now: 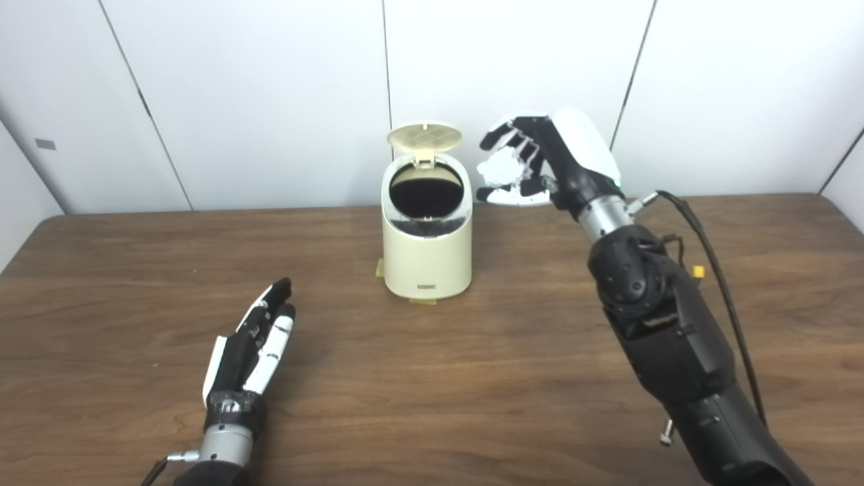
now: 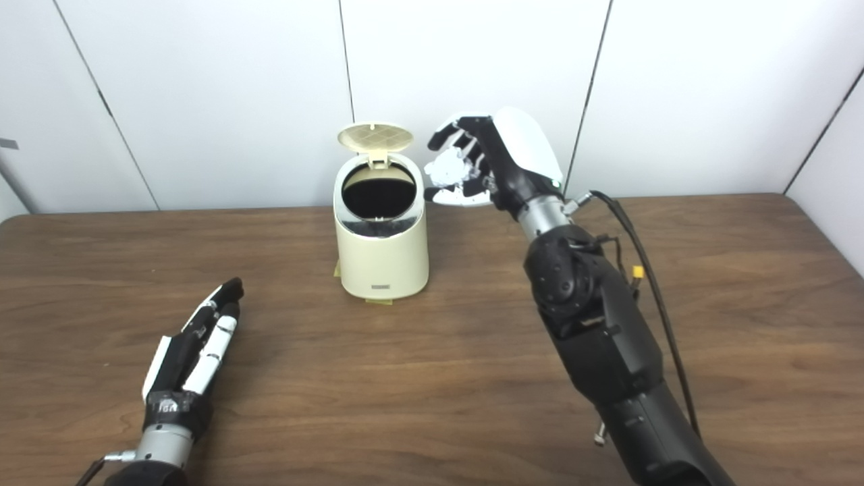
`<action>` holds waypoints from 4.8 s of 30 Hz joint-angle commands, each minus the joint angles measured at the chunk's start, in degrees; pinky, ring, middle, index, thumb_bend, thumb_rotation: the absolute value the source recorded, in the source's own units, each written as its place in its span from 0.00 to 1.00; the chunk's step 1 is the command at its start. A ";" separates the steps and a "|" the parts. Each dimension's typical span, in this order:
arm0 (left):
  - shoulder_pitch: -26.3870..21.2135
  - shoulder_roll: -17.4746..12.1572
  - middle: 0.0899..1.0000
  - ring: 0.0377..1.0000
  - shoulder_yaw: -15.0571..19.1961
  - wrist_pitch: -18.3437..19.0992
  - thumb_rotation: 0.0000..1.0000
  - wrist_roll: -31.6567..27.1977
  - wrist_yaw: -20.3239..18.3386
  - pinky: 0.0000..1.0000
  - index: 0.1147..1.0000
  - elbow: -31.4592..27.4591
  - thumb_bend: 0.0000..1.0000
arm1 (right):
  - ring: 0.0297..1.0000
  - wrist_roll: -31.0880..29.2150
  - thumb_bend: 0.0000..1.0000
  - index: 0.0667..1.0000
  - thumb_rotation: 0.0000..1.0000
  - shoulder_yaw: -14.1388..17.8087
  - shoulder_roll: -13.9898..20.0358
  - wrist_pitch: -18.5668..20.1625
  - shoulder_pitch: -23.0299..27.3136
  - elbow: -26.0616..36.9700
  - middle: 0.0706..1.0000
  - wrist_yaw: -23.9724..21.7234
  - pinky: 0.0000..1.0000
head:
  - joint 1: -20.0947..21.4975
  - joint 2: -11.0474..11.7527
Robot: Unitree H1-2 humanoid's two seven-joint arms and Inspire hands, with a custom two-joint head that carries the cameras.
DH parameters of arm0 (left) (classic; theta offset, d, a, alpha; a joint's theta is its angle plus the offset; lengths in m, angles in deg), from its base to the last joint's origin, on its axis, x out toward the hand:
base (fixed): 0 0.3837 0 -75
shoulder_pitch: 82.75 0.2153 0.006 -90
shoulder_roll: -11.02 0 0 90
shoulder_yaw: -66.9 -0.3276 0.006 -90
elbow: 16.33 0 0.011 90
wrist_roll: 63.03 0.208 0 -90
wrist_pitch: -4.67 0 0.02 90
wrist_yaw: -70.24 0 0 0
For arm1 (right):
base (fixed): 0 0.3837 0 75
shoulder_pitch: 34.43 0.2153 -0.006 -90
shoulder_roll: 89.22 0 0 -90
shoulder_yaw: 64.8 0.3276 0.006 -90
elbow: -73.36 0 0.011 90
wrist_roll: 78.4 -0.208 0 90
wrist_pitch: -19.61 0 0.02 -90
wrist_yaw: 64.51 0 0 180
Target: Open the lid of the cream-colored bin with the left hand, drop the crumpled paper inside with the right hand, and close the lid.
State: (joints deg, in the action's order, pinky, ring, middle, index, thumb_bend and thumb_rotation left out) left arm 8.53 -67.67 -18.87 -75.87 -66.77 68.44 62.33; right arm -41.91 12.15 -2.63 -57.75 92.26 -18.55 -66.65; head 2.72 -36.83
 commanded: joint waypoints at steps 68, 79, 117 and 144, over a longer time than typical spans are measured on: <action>-0.59 1.32 0.89 1.00 -2.45 3.91 0.38 -2.12 0.11 1.00 0.76 -6.44 0.37 | 0.40 -0.30 0.51 0.50 0.01 -1.55 -6.59 -5.93 4.97 -3.18 0.46 3.90 0.40 | -1.31 -0.76; -1.48 0.76 0.93 1.00 -1.84 3.76 0.34 -2.49 -0.10 1.00 0.80 -5.17 0.36 | 0.39 -4.79 0.50 0.49 0.00 4.59 -5.78 -3.75 1.25 4.97 0.47 4.43 0.31 | -0.77 -0.31; -39.73 -9.00 0.94 0.96 -7.05 17.18 0.74 3.63 -5.74 0.95 0.90 14.26 0.44 | 0.90 -38.27 0.47 0.92 0.91 19.40 -13.84 5.41 -28.95 12.57 0.92 1.02 0.86 | -2.62 1.61; -50.50 -7.71 0.88 0.96 -13.58 8.65 1.00 11.43 -7.24 0.99 0.77 24.03 0.48 | 0.88 -40.78 0.65 0.90 1.00 18.36 -17.15 3.76 -29.29 9.68 0.88 6.35 0.86 | -1.24 2.39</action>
State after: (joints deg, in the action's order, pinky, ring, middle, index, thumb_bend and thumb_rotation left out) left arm -37.94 -74.11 -31.76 -63.61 -57.40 61.01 87.36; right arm -82.42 30.56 -19.26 -53.64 61.54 -9.30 -60.54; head 1.41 -34.36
